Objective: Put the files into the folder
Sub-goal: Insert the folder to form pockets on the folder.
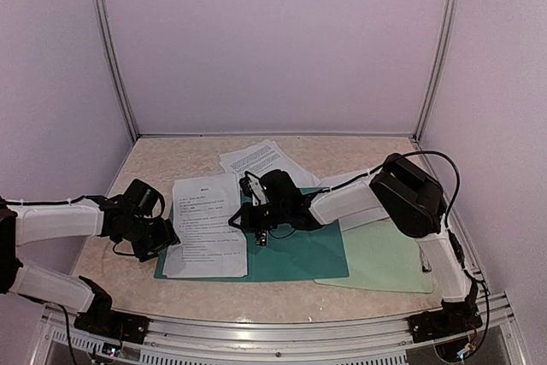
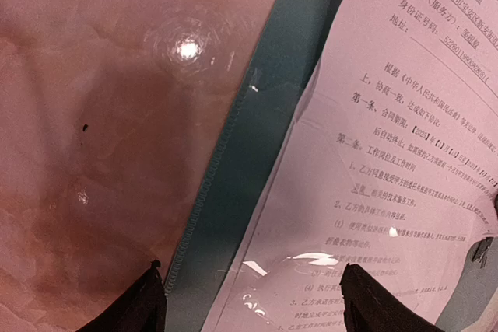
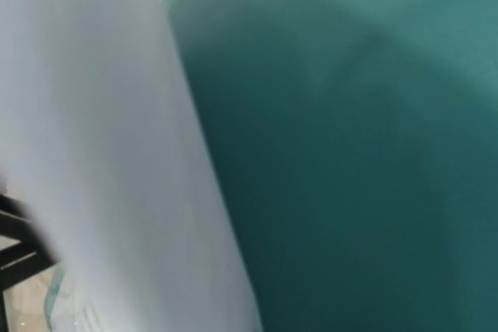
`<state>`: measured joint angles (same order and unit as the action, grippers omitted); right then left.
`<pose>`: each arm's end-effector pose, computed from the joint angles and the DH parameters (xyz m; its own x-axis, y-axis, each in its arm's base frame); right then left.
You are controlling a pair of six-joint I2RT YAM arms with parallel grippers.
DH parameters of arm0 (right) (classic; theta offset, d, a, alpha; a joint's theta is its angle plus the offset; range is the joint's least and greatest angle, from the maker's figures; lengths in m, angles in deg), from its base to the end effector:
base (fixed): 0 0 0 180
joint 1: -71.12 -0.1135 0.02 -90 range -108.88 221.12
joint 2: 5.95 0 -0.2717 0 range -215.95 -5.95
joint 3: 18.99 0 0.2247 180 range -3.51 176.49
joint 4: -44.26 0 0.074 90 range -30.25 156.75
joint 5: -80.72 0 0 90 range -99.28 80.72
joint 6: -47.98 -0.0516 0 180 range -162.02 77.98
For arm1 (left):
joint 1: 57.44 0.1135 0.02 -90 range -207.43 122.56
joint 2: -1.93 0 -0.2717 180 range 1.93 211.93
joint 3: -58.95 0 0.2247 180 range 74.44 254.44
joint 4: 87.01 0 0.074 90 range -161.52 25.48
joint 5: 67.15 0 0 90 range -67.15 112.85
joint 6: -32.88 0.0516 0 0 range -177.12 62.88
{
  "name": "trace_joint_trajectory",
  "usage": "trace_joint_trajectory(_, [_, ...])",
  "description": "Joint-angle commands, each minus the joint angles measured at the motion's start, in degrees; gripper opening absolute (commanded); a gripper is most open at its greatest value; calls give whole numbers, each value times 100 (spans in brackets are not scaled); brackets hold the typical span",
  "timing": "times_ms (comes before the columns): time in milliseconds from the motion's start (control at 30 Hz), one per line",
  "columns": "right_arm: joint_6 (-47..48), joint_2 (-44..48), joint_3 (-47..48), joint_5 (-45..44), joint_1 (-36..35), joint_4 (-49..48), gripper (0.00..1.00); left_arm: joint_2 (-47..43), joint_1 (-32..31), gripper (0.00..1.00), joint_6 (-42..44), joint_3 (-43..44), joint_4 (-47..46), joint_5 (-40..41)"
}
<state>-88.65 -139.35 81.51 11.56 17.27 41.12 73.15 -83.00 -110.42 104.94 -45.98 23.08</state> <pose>0.2810 0.4157 0.1282 -0.8821 -0.0558 -0.4678 -0.4305 0.4987 0.7523 0.1682 -0.0802 0.1600 -0.8383 -0.4878 -0.2435 -0.4051 0.8562 -0.3206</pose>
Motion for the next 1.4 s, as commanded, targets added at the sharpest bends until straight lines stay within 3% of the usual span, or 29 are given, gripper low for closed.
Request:
trace_joint_trajectory(0, [77,78,-91,-80,-128,145,0,140,-81,74,40,-27,310,-238])
trace_joint_trajectory(200, [771,238,-6,-207,-72,940,0,94,-81,74,61,-15,359,-216])
trace_joint_trajectory(467, [1392,310,215,-150,58,1675,20,29,-81,74,51,-22,412,-182])
trace_joint_trajectory(600, [1578,401,233,-214,58,1931,25,-2,-81,74,56,-11,441,-164])
trace_joint_trajectory(1367, [1208,755,-670,53,-148,1577,19,-45,-89,74,49,-4,479,-113])
